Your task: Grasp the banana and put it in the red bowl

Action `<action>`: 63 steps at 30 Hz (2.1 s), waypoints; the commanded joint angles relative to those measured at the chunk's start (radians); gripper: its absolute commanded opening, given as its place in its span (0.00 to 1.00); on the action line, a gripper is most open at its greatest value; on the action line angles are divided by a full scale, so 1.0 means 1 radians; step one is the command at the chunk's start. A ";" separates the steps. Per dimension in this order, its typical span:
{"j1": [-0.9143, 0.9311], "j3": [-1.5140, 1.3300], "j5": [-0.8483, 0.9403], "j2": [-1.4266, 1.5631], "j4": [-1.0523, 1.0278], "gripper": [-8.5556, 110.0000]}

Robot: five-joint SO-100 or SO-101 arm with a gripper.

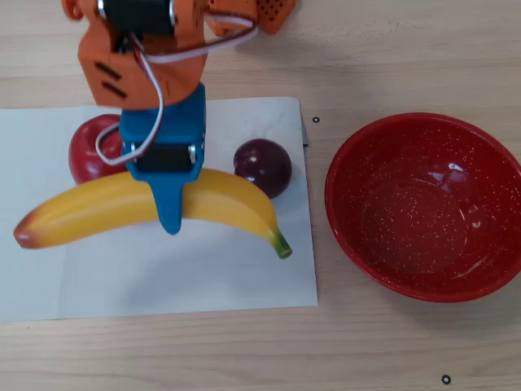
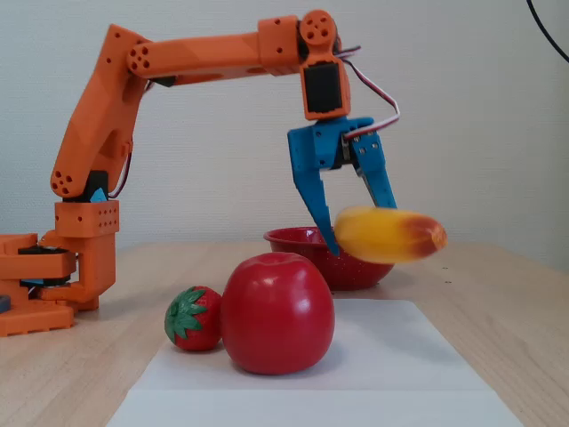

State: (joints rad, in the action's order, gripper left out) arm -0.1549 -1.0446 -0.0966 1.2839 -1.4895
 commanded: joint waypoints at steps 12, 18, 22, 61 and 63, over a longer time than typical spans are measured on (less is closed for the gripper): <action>0.083 -0.087 0.084 0.523 0.005 0.08; 0.233 0.008 0.158 0.509 -0.011 0.08; 0.351 0.071 0.193 0.485 0.034 0.08; 0.749 -0.508 0.098 0.322 0.621 0.40; 0.746 -0.502 0.097 0.324 0.604 0.43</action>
State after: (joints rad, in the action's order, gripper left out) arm 0.5906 -1.5953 0.0153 1.5539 -0.8897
